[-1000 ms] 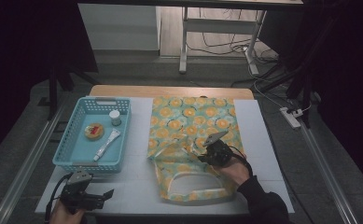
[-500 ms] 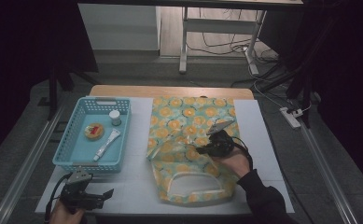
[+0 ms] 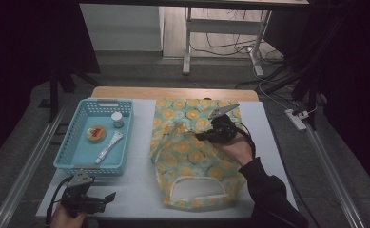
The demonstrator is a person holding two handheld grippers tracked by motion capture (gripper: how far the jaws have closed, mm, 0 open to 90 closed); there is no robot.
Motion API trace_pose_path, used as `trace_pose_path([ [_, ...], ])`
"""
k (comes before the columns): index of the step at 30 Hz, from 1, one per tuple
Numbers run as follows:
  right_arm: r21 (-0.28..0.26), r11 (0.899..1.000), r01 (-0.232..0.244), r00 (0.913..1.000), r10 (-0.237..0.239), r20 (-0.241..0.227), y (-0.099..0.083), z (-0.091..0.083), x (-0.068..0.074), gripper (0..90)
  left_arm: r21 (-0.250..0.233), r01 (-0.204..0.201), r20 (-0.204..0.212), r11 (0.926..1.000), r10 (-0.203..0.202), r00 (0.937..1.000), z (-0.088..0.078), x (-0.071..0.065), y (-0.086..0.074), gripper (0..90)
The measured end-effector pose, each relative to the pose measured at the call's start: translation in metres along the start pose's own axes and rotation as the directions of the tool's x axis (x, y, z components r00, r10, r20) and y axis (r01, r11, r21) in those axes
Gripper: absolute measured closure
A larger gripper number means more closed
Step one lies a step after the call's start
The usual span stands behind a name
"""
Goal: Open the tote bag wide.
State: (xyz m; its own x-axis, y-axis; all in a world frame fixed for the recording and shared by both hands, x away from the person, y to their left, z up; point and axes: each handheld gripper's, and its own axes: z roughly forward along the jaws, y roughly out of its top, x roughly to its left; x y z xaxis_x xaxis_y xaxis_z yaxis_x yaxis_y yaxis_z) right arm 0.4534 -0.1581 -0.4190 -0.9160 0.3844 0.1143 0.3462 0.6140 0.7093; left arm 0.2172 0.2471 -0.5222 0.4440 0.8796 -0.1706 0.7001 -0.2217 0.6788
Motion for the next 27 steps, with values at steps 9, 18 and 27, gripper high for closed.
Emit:
trace_pose_path([
  [9,-0.023,1.000,0.013,0.9998,-0.012,0.013,0.024,-0.001,-0.001,89.8,-0.001,0.000,0.002,1.0000,0.000,1.0000,0.000,0.000,0.000,0.0],
  [18,-0.048,0.999,0.026,0.9989,-0.024,0.041,0.041,-0.005,-0.007,89.8,-0.003,-0.002,0.003,1.0000,0.002,1.0000,-0.001,0.000,0.000,0.0],
  [27,-0.057,0.998,0.035,0.9975,-0.032,0.063,0.051,-0.006,-0.011,89.8,-0.005,0.002,0.006,1.0000,-0.002,1.0000,-0.001,0.001,0.000,0.0],
])
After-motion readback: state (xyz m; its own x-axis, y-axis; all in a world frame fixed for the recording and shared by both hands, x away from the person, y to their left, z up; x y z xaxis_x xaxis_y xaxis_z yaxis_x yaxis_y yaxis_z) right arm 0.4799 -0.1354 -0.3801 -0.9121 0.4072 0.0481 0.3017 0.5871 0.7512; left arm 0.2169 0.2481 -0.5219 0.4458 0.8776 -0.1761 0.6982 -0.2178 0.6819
